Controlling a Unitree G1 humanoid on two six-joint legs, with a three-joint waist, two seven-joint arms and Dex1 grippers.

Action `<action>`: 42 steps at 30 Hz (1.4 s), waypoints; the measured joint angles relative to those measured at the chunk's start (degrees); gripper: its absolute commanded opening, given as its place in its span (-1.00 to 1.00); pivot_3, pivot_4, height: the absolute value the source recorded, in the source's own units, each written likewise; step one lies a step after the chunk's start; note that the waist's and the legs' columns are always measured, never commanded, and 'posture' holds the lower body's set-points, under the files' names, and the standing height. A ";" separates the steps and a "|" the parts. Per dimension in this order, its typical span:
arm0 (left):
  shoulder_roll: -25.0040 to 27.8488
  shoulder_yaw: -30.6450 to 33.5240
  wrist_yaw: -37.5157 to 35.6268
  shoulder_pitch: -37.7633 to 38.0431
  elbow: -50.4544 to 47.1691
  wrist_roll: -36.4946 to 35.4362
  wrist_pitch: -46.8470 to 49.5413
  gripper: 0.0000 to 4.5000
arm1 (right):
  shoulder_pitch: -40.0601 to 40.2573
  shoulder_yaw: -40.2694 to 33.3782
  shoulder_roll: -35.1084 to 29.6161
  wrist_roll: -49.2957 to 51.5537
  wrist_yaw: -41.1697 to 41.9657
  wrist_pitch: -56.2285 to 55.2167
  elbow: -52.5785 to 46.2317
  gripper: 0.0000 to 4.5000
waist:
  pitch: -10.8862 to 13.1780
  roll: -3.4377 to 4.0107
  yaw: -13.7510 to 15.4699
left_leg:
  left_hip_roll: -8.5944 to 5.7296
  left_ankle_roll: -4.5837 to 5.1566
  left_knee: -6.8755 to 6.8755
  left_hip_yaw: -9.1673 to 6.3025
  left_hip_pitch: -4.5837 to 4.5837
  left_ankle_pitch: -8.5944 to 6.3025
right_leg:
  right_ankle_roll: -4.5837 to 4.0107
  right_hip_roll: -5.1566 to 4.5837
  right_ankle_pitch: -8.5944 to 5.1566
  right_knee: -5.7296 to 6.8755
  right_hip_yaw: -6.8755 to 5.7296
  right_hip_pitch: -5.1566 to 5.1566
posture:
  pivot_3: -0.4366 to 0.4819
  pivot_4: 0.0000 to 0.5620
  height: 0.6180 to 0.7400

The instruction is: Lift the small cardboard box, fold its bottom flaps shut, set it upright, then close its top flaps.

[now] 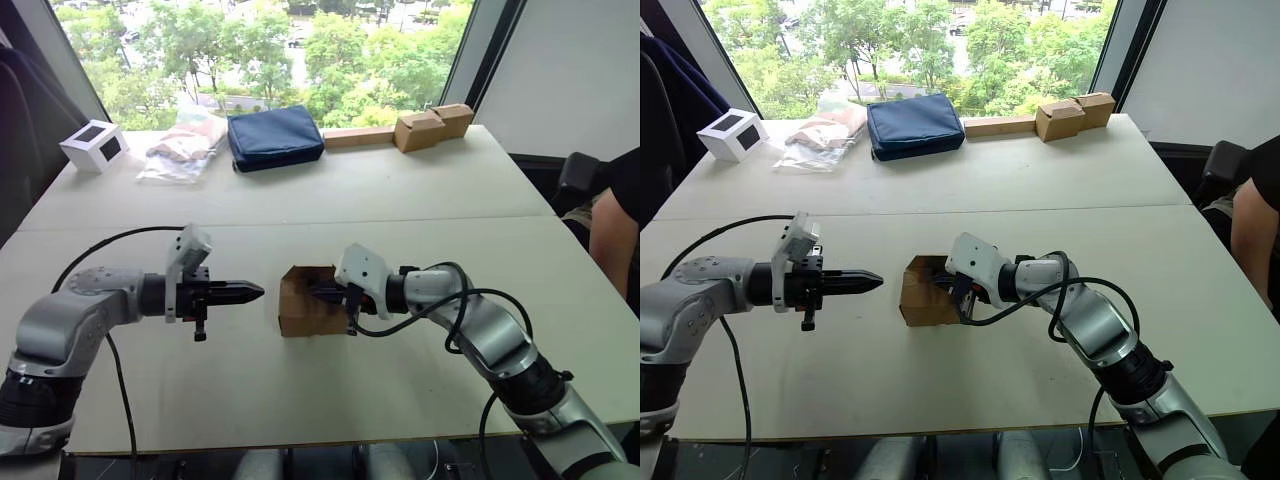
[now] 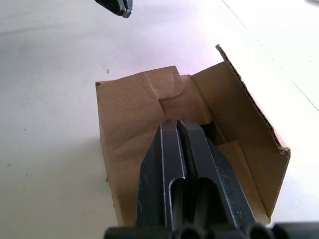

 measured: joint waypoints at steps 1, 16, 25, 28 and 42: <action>-0.32 -0.98 0.29 0.09 -0.14 0.22 -0.37 -0.98 | -0.04 0.08 0.03 -0.16 0.14 -0.04 0.21 -1.00 | 0.00 0.00 -0.01 | 0.00 0.00 0.00 0.00 0.00 0.00 | 0.00 0.00 0.00 0.00 0.00 -0.01 | -0.05 -0.47 1.00; -5.27 -7.14 3.32 1.30 1.25 2.61 -4.71 -0.98 | -0.83 0.25 0.18 -1.26 1.47 -1.07 0.96 -1.00 | 0.00 0.00 0.01 | -0.02 0.00 0.00 0.02 0.00 0.00 | 0.00 0.03 0.00 -0.01 -0.01 -0.01 | -0.05 -0.47 1.00; -5.22 -7.96 2.08 0.39 3.02 3.55 -6.53 -0.98 | -6.85 -12.15 3.78 12.17 2.61 4.76 -3.58 -1.00 | 0.01 0.01 0.05 | -0.01 0.00 0.00 0.00 0.01 0.00 | 0.00 0.02 0.00 0.00 -0.02 0.01 | -0.05 -0.47 1.00; -4.86 -8.04 1.34 -0.22 3.76 3.68 -6.66 -0.98 | -10.58 -13.70 5.42 11.85 0.38 3.40 -1.02 -1.00 | 0.01 0.01 -0.06 | -0.01 0.00 -0.01 -0.01 0.03 0.00 | 0.00 0.02 0.00 0.00 -0.03 0.01 | -0.05 -0.47 1.00; -3.75 -7.71 2.36 0.43 0.52 2.53 -4.26 -0.98 | -6.29 -0.57 5.02 -4.65 -0.01 -8.73 9.94 -1.00 | 0.01 0.02 -0.07 | -0.03 -0.02 -0.02 0.03 -0.02 0.02 | 0.01 0.03 0.00 0.02 -0.02 -0.05 | -0.05 -0.47 1.00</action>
